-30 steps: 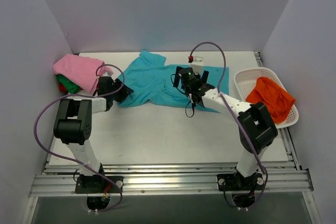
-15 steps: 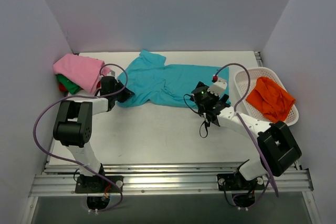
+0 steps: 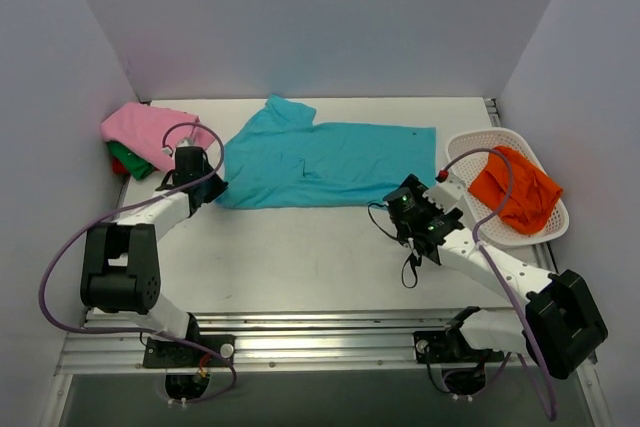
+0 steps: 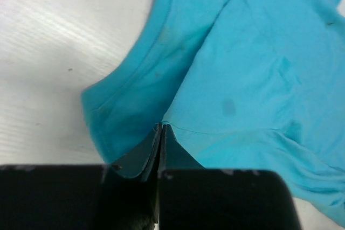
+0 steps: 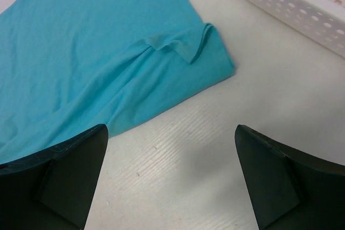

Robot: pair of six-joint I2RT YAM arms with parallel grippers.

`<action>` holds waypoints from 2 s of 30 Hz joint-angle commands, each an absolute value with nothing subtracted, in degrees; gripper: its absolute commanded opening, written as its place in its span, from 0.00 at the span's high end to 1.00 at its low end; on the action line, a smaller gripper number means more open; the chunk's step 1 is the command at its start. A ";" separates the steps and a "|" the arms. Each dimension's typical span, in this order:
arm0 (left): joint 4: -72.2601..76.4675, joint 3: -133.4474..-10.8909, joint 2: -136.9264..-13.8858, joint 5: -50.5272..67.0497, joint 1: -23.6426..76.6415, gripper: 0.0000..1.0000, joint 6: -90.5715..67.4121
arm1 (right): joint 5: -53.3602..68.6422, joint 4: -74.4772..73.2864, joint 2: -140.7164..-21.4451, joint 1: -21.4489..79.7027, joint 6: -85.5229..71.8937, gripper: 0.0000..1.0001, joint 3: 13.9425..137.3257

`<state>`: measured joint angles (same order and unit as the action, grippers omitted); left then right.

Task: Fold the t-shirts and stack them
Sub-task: Fold the tshirt

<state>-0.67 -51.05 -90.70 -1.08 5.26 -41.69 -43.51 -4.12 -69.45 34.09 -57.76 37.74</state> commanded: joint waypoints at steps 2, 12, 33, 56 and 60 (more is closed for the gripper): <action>-6.76 -51.06 -90.00 -4.30 3.78 0.90 -39.11 | -49.83 -9.84 -67.85 33.31 -64.24 0.00 36.91; -8.44 -51.24 -89.04 -8.00 2.38 0.48 -39.72 | -49.66 -8.09 -70.75 31.82 -63.29 0.00 37.53; -2.64 -49.48 -87.10 -3.08 2.11 0.39 -40.17 | -39.64 9.23 -95.62 20.83 -52.74 0.30 48.60; -1.23 -50.54 -88.59 -2.02 2.11 0.43 -39.99 | -33.84 13.89 -101.16 18.11 -51.59 0.41 51.50; -1.41 -50.62 -88.59 -2.37 2.11 0.43 -39.81 | -33.66 14.41 -102.30 18.02 -50.80 0.47 52.47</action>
<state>-3.49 -49.30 -88.36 -2.68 2.37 -40.21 -32.95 13.98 -101.58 17.72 -51.77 50.35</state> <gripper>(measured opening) 0.570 0.540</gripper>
